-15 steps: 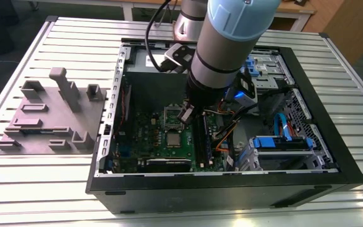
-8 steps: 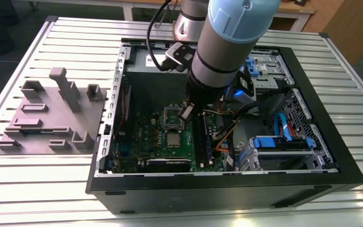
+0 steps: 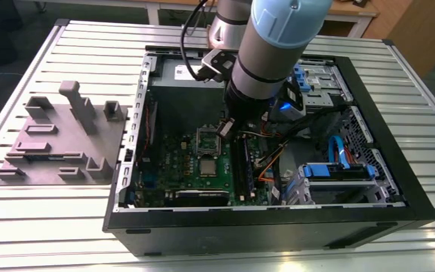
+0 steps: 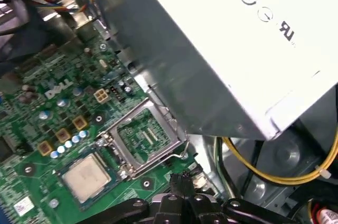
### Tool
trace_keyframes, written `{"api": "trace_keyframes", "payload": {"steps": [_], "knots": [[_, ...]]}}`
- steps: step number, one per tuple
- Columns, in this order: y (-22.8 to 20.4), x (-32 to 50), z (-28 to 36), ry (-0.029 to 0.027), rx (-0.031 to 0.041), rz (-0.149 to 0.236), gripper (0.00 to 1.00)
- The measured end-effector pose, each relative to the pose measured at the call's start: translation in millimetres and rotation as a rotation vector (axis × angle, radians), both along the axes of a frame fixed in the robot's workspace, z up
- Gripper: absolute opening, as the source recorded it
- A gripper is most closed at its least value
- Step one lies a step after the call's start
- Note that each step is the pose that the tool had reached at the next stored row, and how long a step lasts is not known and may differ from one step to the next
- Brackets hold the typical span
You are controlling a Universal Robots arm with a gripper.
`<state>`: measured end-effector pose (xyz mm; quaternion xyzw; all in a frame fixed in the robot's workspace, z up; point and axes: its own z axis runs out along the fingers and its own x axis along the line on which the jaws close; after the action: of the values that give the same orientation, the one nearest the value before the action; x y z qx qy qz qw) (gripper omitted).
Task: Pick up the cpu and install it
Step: 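Close the cpu cover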
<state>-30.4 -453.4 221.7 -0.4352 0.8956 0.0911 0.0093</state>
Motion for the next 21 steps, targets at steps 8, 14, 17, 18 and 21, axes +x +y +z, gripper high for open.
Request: {"api": "trace_keyframes", "payload": {"steps": [8,14,17,18,21], "knots": [[0.5,-0.1,-5.1,0.0000,0.0509,0.002,0.11],[0.4,0.0,-7.1,0.0001,0.0649,0.001,0.11],[0.5,0.0,-9.4,-0.0001,0.0745,0.001,0.11],[0.5,-0.1,-10.4,-0.0001,0.0756,0.001,0.11],[0.6,-0.8,-13.2,0.0000,0.0790,0.001,0.11]]}}
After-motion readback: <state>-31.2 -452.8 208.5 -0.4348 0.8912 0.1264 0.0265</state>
